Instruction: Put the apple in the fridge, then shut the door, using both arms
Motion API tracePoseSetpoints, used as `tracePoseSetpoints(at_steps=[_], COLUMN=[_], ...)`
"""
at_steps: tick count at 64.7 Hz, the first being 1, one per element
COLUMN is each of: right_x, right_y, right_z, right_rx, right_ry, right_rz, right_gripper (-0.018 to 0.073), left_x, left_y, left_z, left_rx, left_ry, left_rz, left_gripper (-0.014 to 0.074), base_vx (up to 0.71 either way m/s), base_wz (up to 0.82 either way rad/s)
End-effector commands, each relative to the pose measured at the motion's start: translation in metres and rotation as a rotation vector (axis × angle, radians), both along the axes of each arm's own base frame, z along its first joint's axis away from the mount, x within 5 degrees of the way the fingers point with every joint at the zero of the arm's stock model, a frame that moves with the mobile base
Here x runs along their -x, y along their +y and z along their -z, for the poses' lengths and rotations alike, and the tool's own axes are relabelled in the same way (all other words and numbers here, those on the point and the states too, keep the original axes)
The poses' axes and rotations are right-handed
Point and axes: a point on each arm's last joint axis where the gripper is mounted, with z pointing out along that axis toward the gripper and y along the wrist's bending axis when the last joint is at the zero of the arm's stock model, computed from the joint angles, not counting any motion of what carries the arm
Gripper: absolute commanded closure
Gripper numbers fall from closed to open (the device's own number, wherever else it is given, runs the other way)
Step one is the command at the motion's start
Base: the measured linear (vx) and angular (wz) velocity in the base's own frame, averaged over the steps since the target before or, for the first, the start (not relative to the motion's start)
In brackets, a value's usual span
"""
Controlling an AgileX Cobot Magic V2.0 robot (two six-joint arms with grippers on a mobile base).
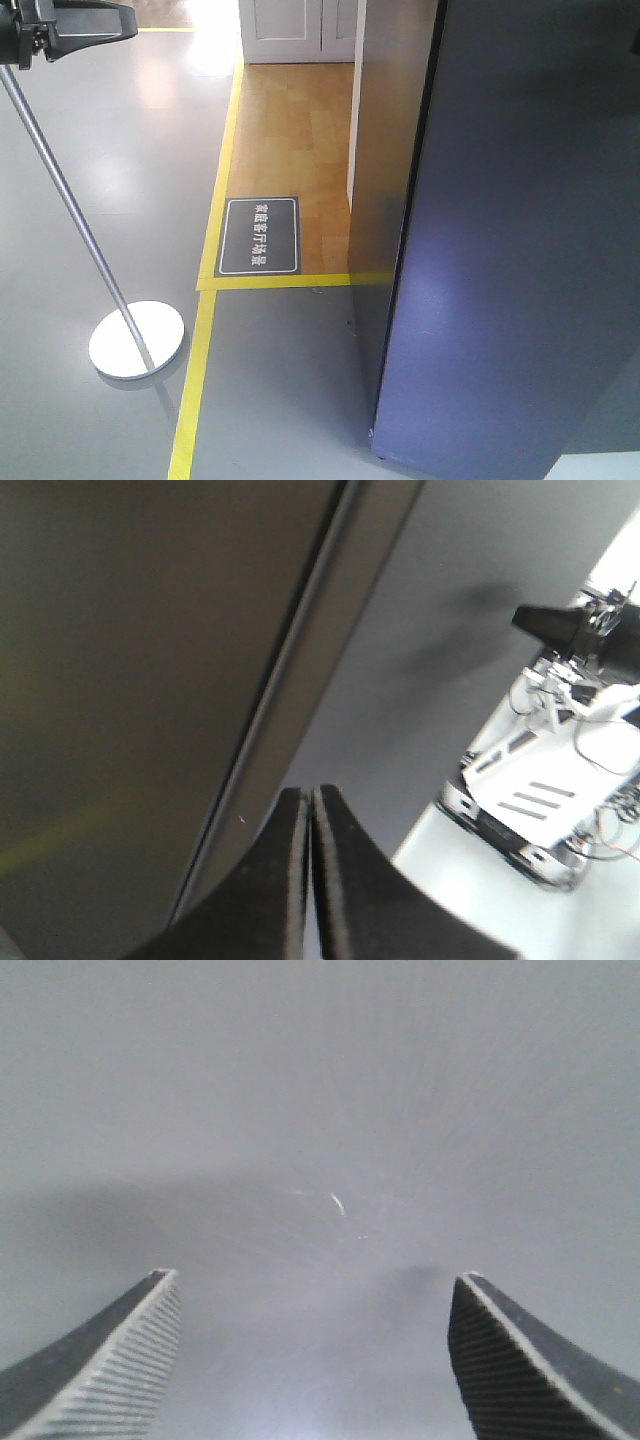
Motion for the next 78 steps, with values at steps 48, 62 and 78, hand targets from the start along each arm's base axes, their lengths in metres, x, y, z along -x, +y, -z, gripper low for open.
tracePoseSetpoints(at_steps=[48, 62, 78], right_x=[-0.083, -0.088, -0.045], right_y=[-0.016, -0.015, 0.003], right_z=[-0.031, -0.037, -0.076], right_rx=[0.019, 0.018, 0.083], right_ry=[-0.039, -0.007, 0.038], right_rz=[-0.023, -0.038, -0.115], right_gripper=[0.0021, 0.0021, 0.0106], left_x=[0.001, -0.003, 0.001], left_y=[0.012, 0.016, 0.011], left_z=[-0.025, -0.027, -0.027], left_rx=[-0.031, -0.028, -0.001], left_ry=[-0.11, -0.123, -0.11], left_rz=[-0.213, -0.274, -0.203], left_gripper=[0.06, 0.0599, 0.0599], base_vx=[0.0, 0.0, 0.0], base_wz=[0.0, 0.0, 0.0])
